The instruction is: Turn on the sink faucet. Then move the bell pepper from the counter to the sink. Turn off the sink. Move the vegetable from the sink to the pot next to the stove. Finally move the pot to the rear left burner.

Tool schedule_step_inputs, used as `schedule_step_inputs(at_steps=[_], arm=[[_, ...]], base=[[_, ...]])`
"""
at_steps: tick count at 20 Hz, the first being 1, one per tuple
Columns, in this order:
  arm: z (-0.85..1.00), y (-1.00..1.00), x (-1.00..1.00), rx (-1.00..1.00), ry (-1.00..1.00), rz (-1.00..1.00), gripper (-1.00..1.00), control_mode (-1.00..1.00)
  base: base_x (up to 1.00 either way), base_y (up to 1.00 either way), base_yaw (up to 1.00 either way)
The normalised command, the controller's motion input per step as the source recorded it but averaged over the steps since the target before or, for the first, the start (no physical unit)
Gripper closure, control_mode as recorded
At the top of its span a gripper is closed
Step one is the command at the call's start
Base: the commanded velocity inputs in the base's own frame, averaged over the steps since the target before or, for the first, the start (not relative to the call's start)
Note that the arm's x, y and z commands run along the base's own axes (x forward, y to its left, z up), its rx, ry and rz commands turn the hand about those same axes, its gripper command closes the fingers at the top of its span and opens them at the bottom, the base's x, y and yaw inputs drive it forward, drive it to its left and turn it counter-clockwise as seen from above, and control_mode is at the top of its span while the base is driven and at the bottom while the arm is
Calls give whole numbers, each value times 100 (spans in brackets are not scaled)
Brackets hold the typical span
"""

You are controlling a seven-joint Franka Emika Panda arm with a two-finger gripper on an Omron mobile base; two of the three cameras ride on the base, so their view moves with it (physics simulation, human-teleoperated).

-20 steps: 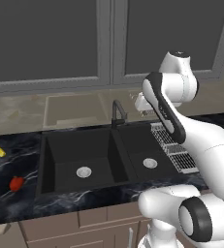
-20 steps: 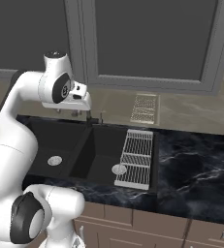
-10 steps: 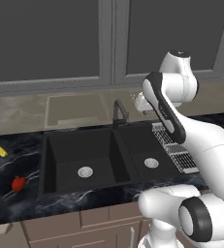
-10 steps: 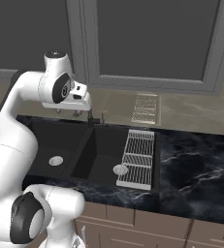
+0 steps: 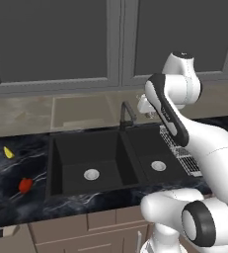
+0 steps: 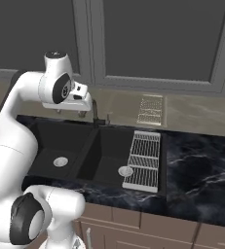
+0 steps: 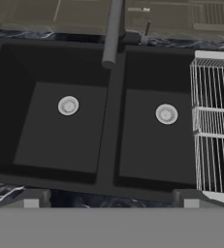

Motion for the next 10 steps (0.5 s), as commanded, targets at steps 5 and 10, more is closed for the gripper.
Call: schedule_step_inputs(at_steps=[5,10], arm=[[0,0,0,0,0,0,-100,100],[0,0,0,0,0,0,-100,100]], base=[[5,1,2],[18,9,2]])
